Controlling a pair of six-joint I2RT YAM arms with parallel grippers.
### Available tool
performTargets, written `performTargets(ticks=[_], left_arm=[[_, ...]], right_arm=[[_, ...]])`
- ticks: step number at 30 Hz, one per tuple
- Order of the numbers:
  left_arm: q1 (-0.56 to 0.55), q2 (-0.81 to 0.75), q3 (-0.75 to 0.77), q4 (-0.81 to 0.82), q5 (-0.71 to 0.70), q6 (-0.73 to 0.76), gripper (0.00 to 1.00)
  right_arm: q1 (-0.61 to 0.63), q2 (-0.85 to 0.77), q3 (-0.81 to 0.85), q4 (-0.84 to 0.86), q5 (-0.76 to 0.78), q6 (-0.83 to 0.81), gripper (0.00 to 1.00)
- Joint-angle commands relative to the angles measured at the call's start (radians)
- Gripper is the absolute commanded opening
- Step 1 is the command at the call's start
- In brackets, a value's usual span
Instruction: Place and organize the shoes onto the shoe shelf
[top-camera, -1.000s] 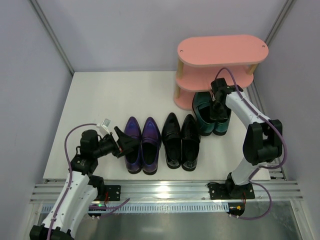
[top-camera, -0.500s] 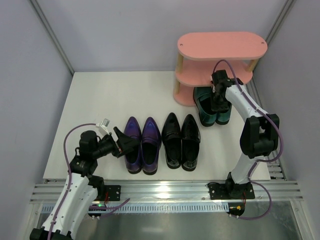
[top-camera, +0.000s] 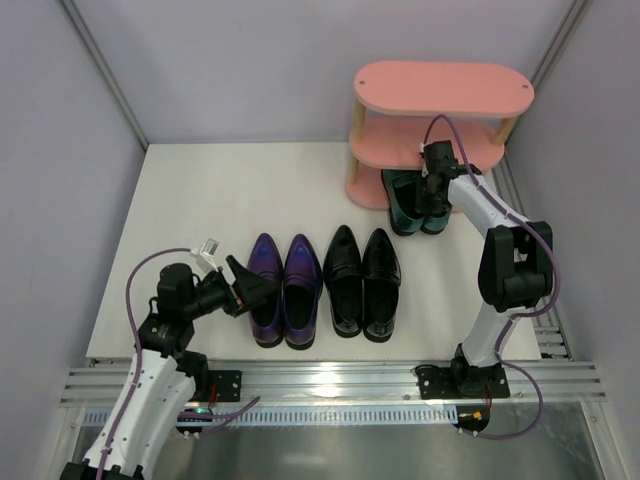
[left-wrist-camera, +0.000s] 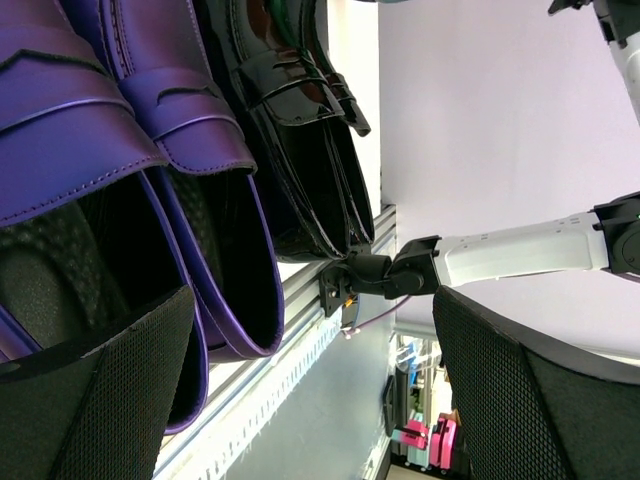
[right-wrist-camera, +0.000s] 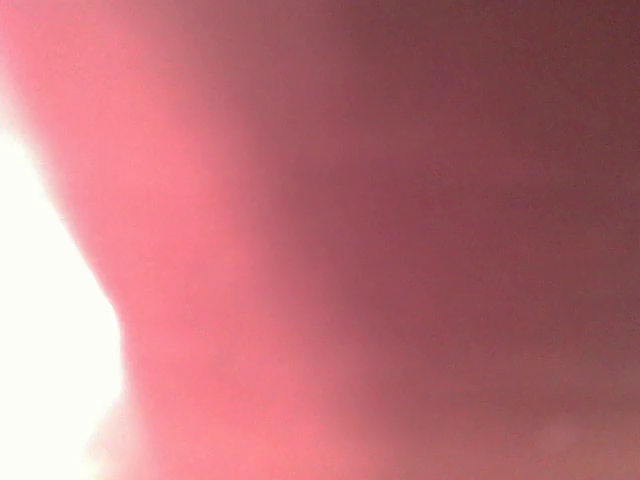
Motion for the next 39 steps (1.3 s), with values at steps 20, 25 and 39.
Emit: performTargets(ticks=[20,25,39], left_arm=[[0.0,-0.04,0.029,-0.045,-0.011,0.004,1.0],[-0.002,-0.04,0.027,-0.05,-0.012,0.002,1.0],[0.0,-0.043,0.024,-0.054,-0.019,-0.001,1.0]], right_arm=[[-0.023,-0.032,-0.243,0.393,0.041,0.105,0.04],[-0.026,0.003,-0.24,0.396,0.02,0.102,0.04],[-0.025,-0.072,-0.323,0.401,-0.023,0.137,0.55]])
